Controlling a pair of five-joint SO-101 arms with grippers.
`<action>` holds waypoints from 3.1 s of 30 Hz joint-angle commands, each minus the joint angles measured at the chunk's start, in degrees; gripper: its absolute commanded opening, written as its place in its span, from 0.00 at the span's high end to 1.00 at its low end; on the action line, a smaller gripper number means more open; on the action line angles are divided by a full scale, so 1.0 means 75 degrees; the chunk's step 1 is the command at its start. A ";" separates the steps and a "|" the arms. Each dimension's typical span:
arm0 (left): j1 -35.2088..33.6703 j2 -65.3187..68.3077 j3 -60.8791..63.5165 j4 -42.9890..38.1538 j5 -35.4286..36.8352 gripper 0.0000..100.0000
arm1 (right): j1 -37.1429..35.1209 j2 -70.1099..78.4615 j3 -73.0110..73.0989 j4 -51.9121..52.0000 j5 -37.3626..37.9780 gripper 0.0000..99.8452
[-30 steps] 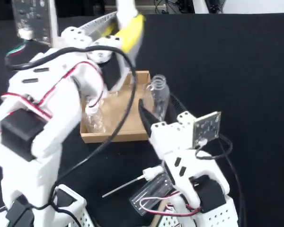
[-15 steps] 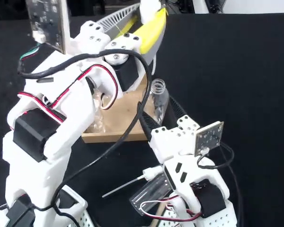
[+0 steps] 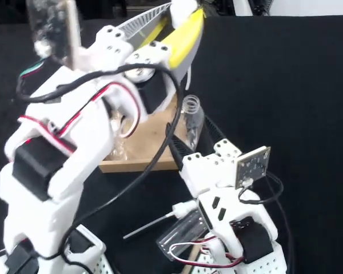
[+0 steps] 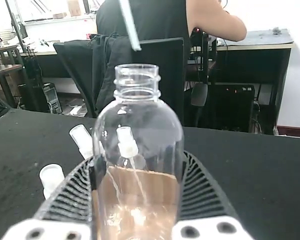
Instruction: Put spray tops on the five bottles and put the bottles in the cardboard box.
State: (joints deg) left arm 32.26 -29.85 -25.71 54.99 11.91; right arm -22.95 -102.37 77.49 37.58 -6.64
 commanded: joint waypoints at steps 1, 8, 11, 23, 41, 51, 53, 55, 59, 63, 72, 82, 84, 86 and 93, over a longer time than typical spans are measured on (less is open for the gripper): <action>0.0123 -0.0539 0.0369 -0.0281 0.0082 0.97 | -0.0129 -0.0123 -0.0018 -0.0293 -0.0059 0.99; 0.0580 -0.0844 0.1553 -0.1078 0.0023 0.97 | -0.0129 -0.0123 -0.0018 -0.0281 -0.0059 0.99; 0.0545 -0.0949 0.1916 -0.1360 0.0023 0.97 | -0.0129 -0.0123 -0.0018 -0.0270 -0.0059 0.99; 0.0510 -0.2122 0.4308 -0.1313 0.0000 0.97 | -0.0129 -0.0123 -0.0018 -0.0246 -0.0059 0.99; -0.0897 -0.3915 0.4952 -0.1278 -0.0457 0.81 | -0.0094 -0.0123 0.0076 -0.0270 -0.0012 0.99; -0.5011 -0.4044 0.7613 -0.1852 -0.0410 0.81 | 0.1582 -0.0100 0.0123 -0.0234 0.0586 0.99; -0.5468 -0.4056 0.8738 -0.2719 -0.0410 0.81 | 0.1747 -0.0029 0.0135 -0.0234 0.0586 0.99; -0.5796 -0.4126 0.9817 -0.3552 -0.0445 0.81 | 0.1782 0.0275 0.0088 -0.0234 0.0586 0.99; -0.6230 -0.4091 1.1376 -0.4876 -0.0457 0.81 | 0.1793 0.1577 -0.0381 -0.0281 0.0598 0.99; -0.6382 -0.4056 1.2525 -0.6306 -0.0410 0.81 | 0.1793 0.3276 -0.1143 -0.0305 0.0610 0.99; -0.6230 -0.4056 1.4318 -0.8029 -0.0410 0.81 | 0.3692 0.5949 -0.1412 -0.2602 0.0610 0.99; -0.6289 -0.4126 1.4775 -0.8076 -0.0399 0.81 | 0.4466 0.8856 -0.1776 -0.5064 0.0563 0.99; -0.6289 -0.4126 1.4810 -0.8076 -0.0399 0.81 | 0.4642 0.9266 -0.2010 -0.5087 0.0551 0.99; -0.6289 -0.4126 1.4845 -0.8076 -0.0399 0.81 | 0.4853 0.9547 -0.2256 -0.5099 0.0551 0.99; -0.6289 -0.4126 1.4939 -0.8076 -0.0399 0.81 | 0.5732 0.9805 -0.2456 -0.5099 0.0598 0.99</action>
State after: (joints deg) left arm -14.86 -59.65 86.64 -3.82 8.92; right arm 16.88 -28.79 62.55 1.01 -2.51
